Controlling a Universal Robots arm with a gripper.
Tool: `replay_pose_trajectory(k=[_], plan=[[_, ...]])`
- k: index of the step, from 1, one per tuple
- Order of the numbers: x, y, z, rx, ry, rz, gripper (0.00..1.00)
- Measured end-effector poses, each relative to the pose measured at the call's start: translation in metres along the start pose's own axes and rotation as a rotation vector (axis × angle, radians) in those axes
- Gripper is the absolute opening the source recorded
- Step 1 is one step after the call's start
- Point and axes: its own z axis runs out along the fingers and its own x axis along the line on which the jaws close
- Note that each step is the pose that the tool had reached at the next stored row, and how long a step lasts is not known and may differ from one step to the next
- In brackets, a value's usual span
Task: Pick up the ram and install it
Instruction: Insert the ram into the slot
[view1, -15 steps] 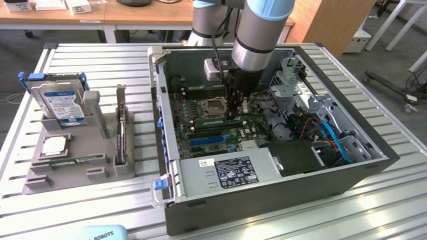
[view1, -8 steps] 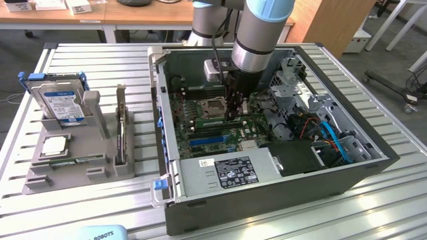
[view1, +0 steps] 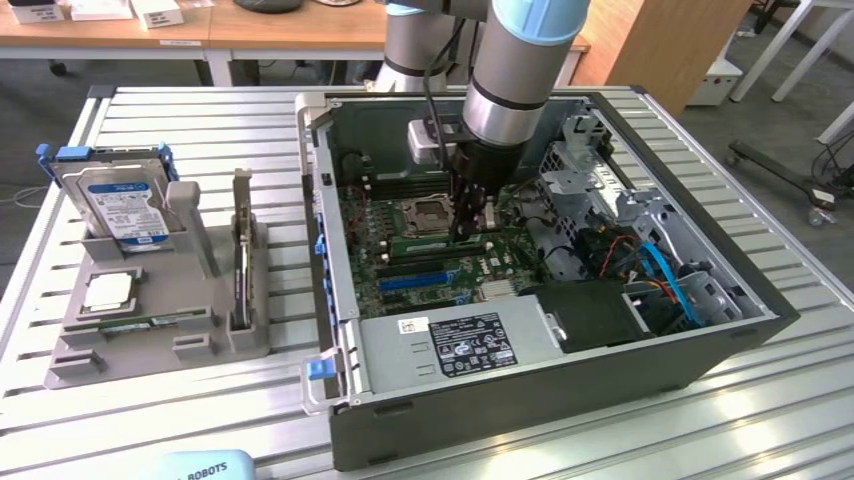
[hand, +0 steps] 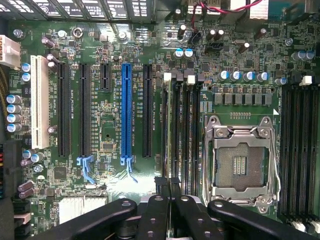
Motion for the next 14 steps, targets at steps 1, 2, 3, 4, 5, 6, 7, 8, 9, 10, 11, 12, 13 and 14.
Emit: replay_pose_trajectory(k=[1, 2, 3, 4, 5, 6, 7, 8, 9, 10, 11, 12, 13, 14], plan=[[0.0000, 0.0000, 0.0000, 0.0000, 0.0000, 0.000, 0.11], [0.0000, -0.0001, 0.0000, -0.0002, 0.0000, 0.000, 0.11], [0.0000, -0.0005, 0.0000, -0.0023, 0.0001, 0.000, 0.11], [-0.0001, -0.0010, 0.0000, -0.0061, 0.0000, 0.000, 0.11], [-0.0001, -0.0017, 0.0000, -0.0108, 0.0000, 0.000, 0.11], [0.0000, -0.0024, -0.0001, -0.0159, 0.0002, 0.001, 0.11], [0.0000, -0.0029, -0.0001, -0.0199, 0.0003, 0.001, 0.11], [0.0000, -0.0032, -0.0001, -0.0230, 0.0003, 0.001, 0.11], [0.0000, -0.0037, -0.0001, -0.0263, 0.0003, 0.001, 0.11], [0.0000, -0.0039, -0.0001, -0.0282, 0.0004, 0.001, 0.11], [0.0000, -0.0039, -0.0001, -0.0282, 0.0003, 0.001, 0.11], [0.0000, -0.0039, -0.0001, -0.0282, 0.0003, 0.001, 0.11], [0.0000, -0.0039, -0.0001, -0.0282, 0.0003, 0.001, 0.11], [0.0000, -0.0041, -0.0001, -0.0283, 0.0003, 0.001, 0.11]])
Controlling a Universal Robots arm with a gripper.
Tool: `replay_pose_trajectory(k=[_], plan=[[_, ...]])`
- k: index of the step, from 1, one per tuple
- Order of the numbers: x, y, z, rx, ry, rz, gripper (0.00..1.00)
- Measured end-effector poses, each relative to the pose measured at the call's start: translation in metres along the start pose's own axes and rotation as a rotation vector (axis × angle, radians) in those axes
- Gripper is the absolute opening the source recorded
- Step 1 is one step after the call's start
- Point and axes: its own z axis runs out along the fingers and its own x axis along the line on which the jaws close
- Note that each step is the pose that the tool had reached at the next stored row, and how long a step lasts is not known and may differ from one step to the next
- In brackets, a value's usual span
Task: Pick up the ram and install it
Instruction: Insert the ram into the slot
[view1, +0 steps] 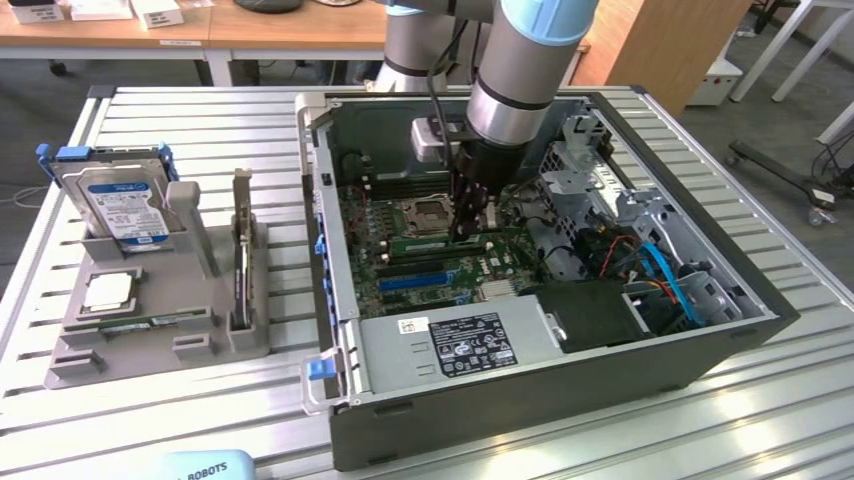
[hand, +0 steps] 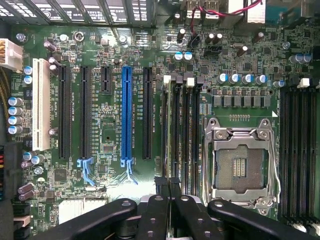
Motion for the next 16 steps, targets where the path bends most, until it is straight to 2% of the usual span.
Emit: replay_pose_trajectory(k=[16], plan=[[0.0000, -0.0012, 0.0013, 0.0000, -0.0005, 0.000, 0.11]])
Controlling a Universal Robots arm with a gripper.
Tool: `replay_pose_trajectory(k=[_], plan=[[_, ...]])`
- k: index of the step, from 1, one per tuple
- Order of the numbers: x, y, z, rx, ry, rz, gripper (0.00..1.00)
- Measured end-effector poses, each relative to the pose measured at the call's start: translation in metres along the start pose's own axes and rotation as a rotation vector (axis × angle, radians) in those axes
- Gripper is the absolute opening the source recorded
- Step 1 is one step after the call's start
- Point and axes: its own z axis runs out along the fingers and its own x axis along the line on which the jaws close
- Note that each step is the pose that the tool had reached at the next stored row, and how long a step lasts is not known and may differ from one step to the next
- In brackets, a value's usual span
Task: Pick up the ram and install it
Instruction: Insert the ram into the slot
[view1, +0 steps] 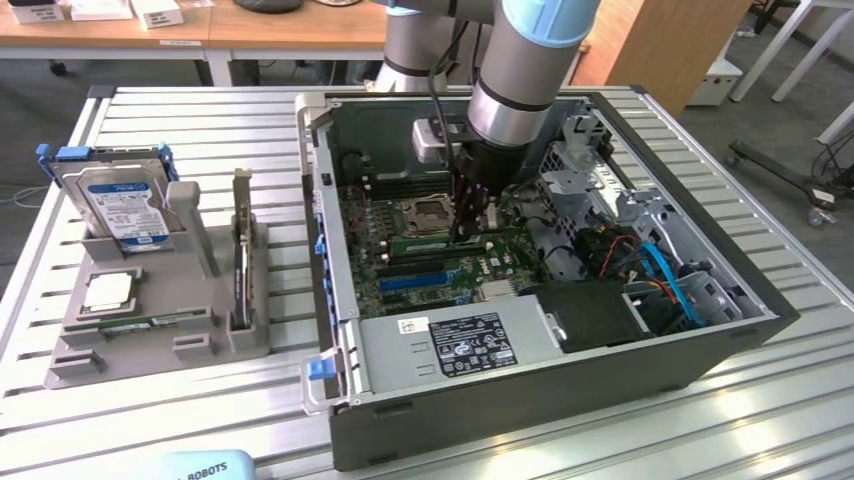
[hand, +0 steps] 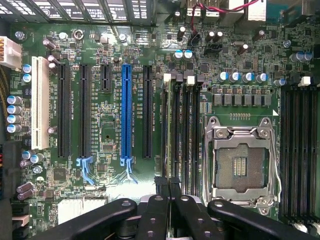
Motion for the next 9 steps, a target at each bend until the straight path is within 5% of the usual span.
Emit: replay_pose_trajectory(k=[9], plan=[[0.0000, -0.0015, 0.0000, 0.0000, -0.0001, 0.000, 0.11]])
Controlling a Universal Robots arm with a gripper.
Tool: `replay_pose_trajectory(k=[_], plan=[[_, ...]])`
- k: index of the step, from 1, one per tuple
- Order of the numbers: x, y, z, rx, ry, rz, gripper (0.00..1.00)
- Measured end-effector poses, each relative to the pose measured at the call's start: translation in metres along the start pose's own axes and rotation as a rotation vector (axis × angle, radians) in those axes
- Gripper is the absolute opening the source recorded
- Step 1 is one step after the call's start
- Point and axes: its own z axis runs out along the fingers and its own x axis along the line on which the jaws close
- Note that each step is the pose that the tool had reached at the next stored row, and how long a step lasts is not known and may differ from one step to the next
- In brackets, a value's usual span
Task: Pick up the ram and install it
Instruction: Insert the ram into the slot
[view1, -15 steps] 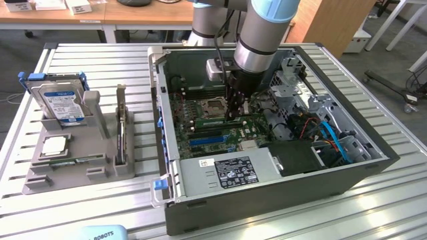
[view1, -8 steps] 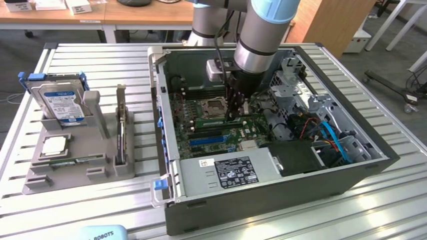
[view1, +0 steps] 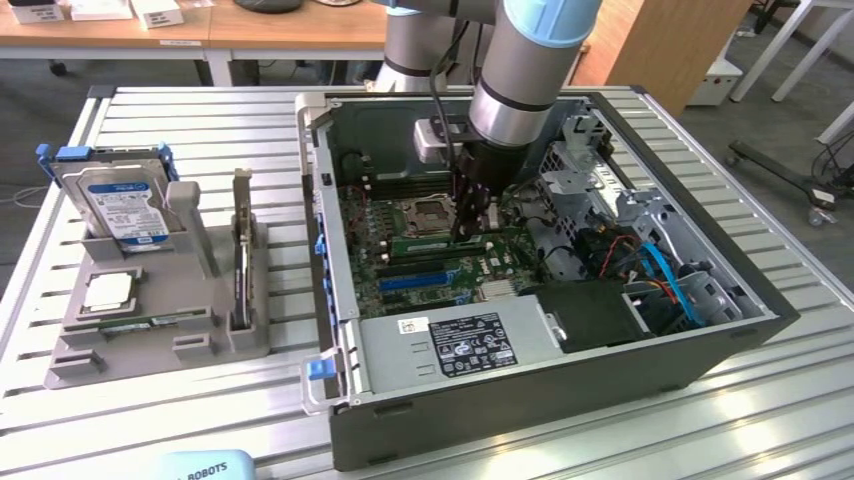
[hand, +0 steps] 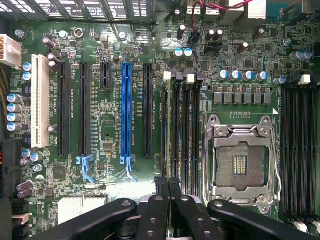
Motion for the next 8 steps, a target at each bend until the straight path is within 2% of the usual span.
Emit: replay_pose_trajectory(k=[8], plan=[[0.0000, 0.0008, 0.0006, 0.0000, 0.0000, 0.000, 0.11]])
